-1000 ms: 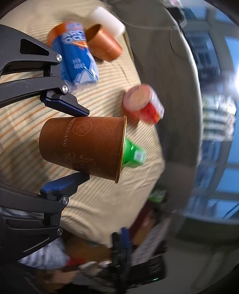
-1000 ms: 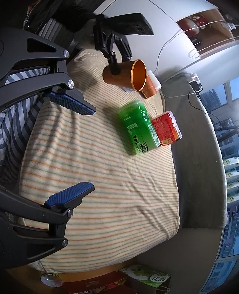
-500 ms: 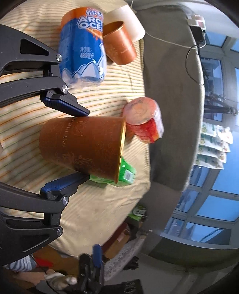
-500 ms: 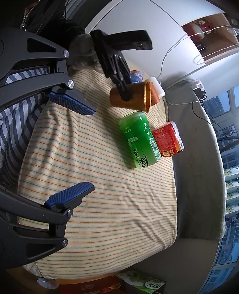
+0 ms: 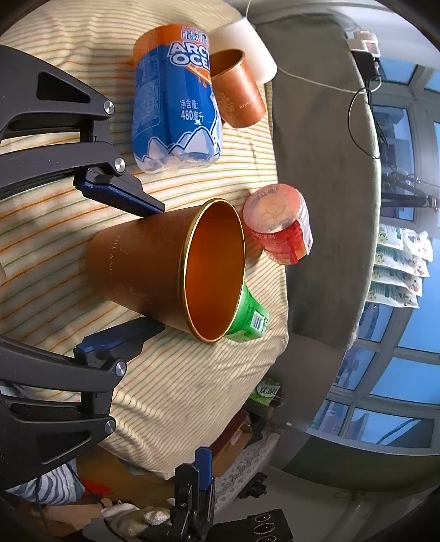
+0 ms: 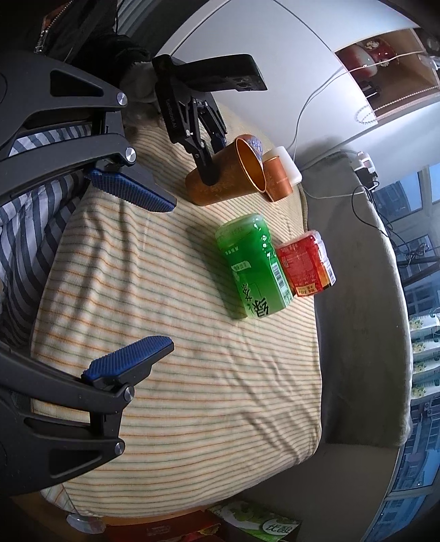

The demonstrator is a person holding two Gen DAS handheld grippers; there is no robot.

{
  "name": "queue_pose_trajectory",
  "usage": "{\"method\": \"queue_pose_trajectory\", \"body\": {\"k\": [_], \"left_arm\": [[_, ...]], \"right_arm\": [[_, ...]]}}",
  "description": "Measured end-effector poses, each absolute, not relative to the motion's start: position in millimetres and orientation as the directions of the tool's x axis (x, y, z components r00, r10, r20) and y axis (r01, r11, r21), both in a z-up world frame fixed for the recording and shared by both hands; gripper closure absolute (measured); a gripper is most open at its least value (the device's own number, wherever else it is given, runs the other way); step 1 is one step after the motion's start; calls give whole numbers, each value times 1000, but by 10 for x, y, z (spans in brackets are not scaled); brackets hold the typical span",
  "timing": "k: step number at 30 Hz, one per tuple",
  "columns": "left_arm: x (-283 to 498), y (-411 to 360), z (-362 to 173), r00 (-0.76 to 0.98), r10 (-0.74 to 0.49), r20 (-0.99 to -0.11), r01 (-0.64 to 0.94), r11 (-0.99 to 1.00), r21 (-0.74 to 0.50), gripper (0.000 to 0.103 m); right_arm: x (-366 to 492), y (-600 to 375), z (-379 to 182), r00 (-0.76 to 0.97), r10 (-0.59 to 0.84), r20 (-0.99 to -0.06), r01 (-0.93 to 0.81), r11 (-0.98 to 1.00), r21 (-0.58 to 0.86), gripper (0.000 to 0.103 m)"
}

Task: Flip cup upright
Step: 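Rotate the orange cup rim-up in the left gripper, then lower the upright orange cup onto the bed and open the left gripper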

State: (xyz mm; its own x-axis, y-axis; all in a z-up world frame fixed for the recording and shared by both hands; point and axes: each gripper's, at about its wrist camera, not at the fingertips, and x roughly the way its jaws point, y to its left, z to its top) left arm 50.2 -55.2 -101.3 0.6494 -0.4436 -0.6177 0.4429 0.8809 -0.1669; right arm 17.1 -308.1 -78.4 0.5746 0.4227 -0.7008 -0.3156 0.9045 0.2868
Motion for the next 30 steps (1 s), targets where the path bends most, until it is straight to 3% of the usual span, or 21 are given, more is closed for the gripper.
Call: {"method": "queue_pose_trajectory", "body": {"k": [18, 22, 30], "left_arm": [[389, -578, -1001, 646, -437, -626, 453, 880, -146, 41], [358, -568, -972, 657, -417, -628, 438, 889, -132, 23], [235, -516, -924, 667, -382, -639, 419, 902, -101, 22]], "right_arm": [[94, -2891, -776, 594, 403, -697, -330, 911, 246, 25], [79, -2858, -763, 594, 409, -693, -338, 908, 247, 25], [40, -2775, -706, 609, 427, -668, -354, 900, 253, 25]]}}
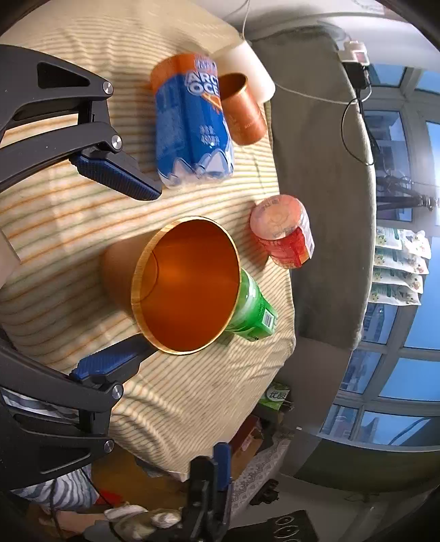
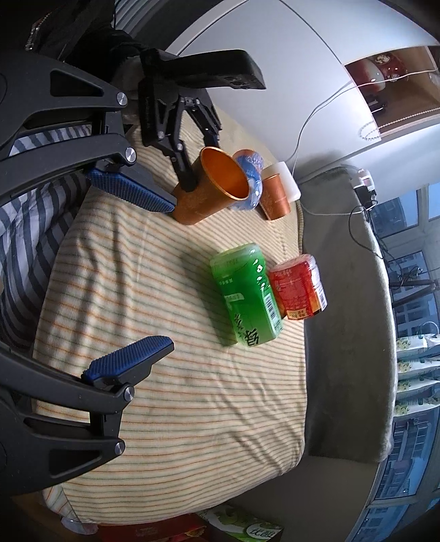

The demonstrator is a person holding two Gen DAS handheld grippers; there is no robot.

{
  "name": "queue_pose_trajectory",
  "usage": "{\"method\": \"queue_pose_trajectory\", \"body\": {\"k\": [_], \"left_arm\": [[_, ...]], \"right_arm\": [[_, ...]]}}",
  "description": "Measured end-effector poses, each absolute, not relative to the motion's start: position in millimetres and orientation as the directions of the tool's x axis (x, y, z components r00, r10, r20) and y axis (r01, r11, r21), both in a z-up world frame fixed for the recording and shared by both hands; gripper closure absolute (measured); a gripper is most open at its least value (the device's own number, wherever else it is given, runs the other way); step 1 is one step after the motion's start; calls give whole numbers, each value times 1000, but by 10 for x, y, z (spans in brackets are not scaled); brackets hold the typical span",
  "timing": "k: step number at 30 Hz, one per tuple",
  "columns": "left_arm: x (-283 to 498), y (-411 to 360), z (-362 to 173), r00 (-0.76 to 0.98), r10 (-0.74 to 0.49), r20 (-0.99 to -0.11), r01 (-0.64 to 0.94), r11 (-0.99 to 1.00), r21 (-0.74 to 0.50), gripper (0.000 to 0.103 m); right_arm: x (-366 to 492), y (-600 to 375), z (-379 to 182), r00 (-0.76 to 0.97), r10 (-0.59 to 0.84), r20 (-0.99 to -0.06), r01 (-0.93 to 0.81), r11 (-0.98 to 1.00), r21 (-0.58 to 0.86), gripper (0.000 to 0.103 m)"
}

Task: Flip cup upright
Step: 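Lower the upright orange cup onto the bed and open the left gripper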

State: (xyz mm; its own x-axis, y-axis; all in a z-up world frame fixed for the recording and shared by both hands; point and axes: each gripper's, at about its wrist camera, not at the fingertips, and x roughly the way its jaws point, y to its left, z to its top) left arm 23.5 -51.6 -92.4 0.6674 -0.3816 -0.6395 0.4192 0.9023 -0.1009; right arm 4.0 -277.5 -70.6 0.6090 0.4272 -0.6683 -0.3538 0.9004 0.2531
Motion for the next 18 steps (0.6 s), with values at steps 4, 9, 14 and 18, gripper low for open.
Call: {"method": "queue_pose_trajectory", "body": {"k": [4, 9, 14, 18], "left_arm": [[113, -446, -883, 687, -364, -630, 407, 910, -82, 22], [-28, -342, -809, 724, -331, -605, 366, 928, -71, 22], [-162, -170, -627, 786, -297, -543, 276, 953, -122, 22], [-233, -92, -467, 848, -233, -476, 195, 972, -128, 21]], "right_arm": [[35, -2721, -641, 636, 428, -642, -356, 901, 248, 25], [23, -2655, -579, 687, 406, -602, -339, 913, 228, 25], [-16, -2599, -528, 751, 360, -554, -299, 933, 202, 13], [-100, -2509, -465, 826, 273, -493, -247, 962, 119, 10]]}}
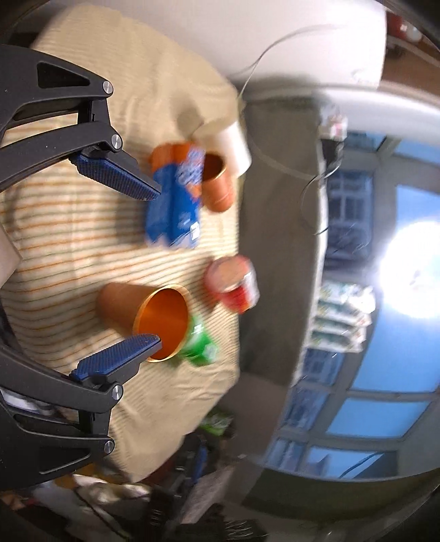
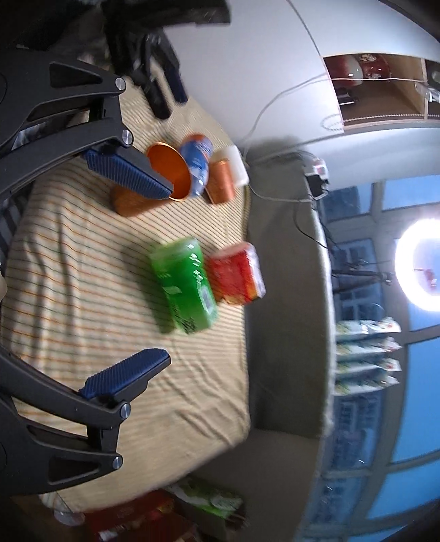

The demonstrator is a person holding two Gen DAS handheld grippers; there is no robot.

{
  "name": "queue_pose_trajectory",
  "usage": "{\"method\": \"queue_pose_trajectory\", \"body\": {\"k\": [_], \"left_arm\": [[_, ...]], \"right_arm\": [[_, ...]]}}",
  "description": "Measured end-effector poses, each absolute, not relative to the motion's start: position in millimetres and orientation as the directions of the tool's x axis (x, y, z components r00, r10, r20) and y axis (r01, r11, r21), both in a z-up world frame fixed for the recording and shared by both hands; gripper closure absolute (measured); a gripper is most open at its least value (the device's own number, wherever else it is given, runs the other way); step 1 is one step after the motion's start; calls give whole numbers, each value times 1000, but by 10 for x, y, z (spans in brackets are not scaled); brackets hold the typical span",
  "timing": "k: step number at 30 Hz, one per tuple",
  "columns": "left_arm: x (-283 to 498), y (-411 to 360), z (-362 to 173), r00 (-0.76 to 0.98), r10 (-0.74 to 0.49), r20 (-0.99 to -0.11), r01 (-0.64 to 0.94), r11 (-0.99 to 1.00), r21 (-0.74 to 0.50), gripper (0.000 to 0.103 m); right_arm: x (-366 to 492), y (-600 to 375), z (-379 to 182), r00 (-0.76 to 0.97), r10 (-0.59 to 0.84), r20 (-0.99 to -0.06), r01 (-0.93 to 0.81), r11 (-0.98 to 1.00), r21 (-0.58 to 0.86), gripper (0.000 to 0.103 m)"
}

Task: Flip cup upright

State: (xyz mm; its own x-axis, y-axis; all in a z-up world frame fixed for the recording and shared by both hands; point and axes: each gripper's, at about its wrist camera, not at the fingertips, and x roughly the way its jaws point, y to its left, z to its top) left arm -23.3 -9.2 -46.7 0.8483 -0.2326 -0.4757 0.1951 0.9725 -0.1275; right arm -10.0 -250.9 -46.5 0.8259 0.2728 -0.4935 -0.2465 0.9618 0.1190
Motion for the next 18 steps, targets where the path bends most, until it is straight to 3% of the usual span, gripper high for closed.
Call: {"method": "queue_pose_trajectory", "body": {"k": [7, 18], "left_arm": [[-335, -117, -232, 934, -99, -343, 85, 995, -56, 20], [-436, -123, -117, 956, -55, -289, 37, 997, -67, 20]], "right_arm": [[-254, -2467, -369, 897, 199, -395, -184, 980, 77, 0], [-339, -2574, -315, 928, 144, -344, -126, 989, 75, 0]]}}
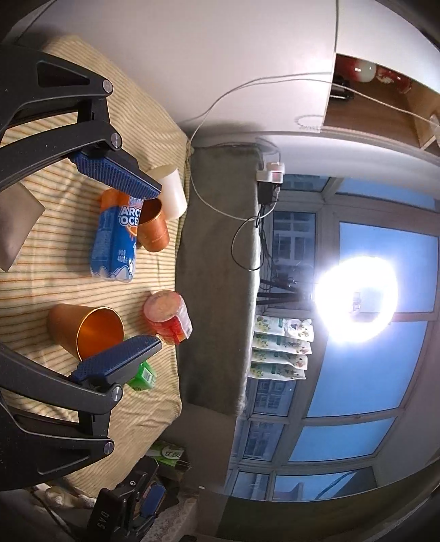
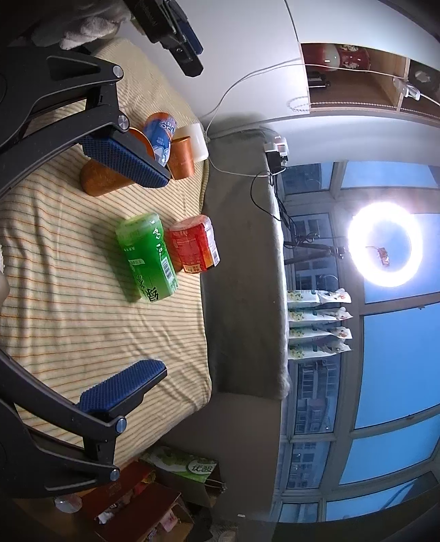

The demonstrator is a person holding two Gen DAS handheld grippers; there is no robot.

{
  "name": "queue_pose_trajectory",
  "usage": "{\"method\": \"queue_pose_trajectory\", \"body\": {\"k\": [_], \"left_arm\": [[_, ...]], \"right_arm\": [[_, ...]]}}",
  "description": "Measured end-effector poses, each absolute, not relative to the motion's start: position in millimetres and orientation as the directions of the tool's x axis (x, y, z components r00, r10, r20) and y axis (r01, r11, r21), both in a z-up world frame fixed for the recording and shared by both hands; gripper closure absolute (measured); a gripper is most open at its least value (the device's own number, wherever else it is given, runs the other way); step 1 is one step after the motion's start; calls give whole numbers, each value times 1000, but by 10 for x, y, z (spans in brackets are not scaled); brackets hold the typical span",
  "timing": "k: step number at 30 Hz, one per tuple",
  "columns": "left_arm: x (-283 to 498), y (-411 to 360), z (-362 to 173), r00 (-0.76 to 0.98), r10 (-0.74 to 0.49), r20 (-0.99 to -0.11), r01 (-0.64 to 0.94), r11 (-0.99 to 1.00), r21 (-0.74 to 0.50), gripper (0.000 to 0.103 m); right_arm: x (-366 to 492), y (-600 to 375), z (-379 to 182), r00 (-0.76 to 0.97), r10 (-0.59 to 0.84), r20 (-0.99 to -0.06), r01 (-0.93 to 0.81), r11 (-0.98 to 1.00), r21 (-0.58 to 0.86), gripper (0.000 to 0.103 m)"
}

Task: Flip cup upright

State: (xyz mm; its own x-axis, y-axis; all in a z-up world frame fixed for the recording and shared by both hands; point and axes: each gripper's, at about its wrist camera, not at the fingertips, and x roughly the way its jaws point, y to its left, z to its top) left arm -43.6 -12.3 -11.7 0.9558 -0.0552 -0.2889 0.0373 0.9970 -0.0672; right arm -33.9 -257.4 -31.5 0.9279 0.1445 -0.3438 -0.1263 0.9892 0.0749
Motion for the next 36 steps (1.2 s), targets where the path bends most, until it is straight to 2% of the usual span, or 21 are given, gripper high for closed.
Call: {"method": "queue_pose_trajectory", "body": {"k": [36], "left_arm": [[-461, -170, -136, 952, -52, -301, 40, 998, -46, 20]], "right_arm": [[-367, -2507, -360, 923, 153, -353, -139, 988, 66, 0]]}}
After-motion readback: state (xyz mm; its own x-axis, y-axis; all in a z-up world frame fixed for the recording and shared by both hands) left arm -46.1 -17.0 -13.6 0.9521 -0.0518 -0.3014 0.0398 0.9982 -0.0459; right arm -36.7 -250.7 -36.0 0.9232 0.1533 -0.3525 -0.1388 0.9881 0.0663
